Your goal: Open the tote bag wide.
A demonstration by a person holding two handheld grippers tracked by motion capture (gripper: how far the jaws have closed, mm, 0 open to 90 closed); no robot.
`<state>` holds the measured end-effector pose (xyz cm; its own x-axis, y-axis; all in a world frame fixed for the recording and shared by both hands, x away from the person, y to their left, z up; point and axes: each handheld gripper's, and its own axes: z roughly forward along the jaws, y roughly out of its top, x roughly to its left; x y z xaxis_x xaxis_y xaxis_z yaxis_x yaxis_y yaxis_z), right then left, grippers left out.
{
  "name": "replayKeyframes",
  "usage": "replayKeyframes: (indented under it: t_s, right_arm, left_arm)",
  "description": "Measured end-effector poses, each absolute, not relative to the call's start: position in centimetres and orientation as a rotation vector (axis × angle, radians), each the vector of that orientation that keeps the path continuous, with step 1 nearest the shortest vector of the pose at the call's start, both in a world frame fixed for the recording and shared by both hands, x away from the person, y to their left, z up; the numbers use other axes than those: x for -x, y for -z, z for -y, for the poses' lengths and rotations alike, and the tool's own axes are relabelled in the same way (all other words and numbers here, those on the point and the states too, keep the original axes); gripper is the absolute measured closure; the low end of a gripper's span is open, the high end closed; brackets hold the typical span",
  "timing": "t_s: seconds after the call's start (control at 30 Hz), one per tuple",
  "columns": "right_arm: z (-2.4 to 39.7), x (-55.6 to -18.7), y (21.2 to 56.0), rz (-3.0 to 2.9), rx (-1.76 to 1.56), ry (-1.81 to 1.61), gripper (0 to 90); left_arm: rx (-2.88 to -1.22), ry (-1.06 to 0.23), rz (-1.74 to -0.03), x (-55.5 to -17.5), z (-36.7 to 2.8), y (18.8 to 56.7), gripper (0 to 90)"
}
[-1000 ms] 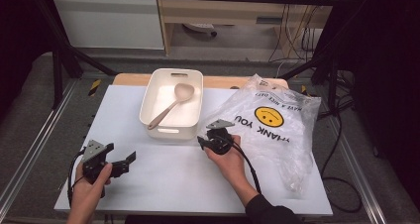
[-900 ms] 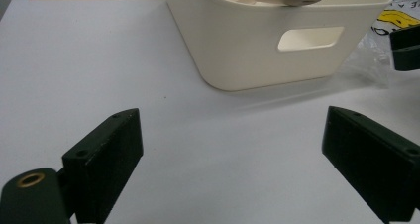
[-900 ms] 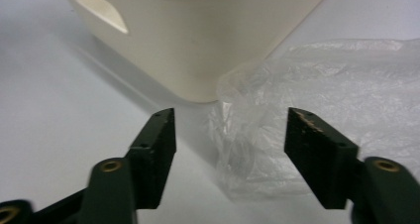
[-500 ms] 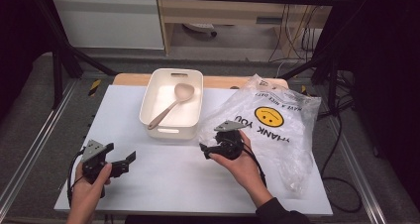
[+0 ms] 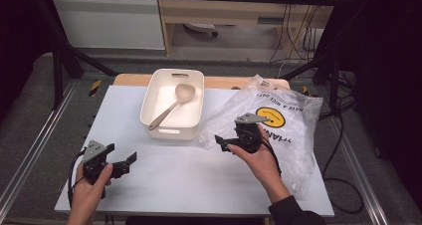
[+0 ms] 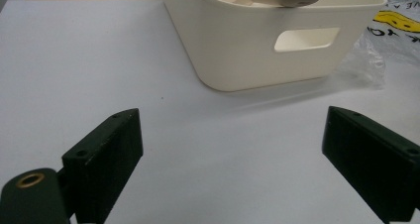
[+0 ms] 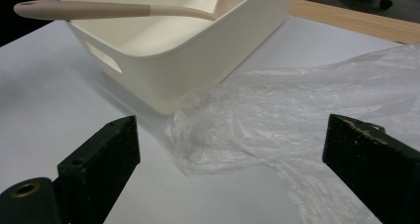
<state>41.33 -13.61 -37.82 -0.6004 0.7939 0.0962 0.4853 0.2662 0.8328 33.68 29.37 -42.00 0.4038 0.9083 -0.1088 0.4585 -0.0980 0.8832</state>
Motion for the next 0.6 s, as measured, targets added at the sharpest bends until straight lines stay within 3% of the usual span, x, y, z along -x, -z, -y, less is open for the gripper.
replayKeyframes:
  t_s: [0.6]
  right_arm:
    - [19.7, -42.6, 37.6, -2.075, -1.276, -1.223, 7.5]
  left_arm:
    - [-1.725, -0.597, -1.198, -33.7, -29.4, 42.0, 8.3]
